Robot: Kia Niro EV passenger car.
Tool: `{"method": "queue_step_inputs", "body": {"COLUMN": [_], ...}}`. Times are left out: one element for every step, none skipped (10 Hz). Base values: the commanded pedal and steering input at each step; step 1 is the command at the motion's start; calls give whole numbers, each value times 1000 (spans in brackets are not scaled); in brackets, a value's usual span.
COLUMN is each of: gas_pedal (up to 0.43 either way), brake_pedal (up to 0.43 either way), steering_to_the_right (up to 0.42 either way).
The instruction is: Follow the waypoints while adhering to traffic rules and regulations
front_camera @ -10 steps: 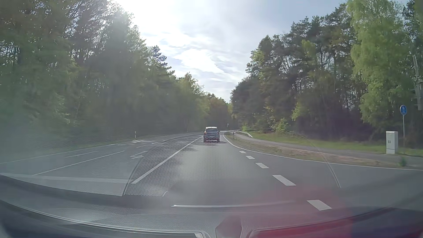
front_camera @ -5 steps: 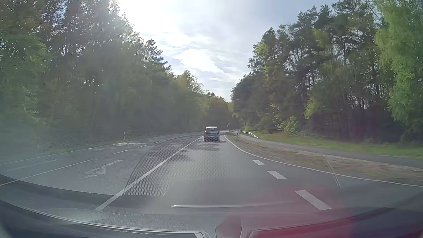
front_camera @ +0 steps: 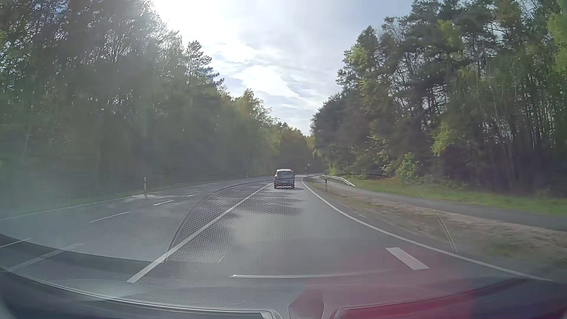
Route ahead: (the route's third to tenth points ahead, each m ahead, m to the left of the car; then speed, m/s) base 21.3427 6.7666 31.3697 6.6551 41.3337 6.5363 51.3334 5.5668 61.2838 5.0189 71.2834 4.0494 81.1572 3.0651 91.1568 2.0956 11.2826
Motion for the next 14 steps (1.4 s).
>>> {"method": "queue_step_inputs", "body": {"gas_pedal": [220,220,220,197,197,177,169,169,169,177,177,189,189,189], "brake_pedal": [0,0,0,0,0,0,0,0,0,0,0,0,0,0], "steering_to_the_right": [-3,-2,-2,-2,-2,-2,-1,-1,0,0,0,0,0,0]}}
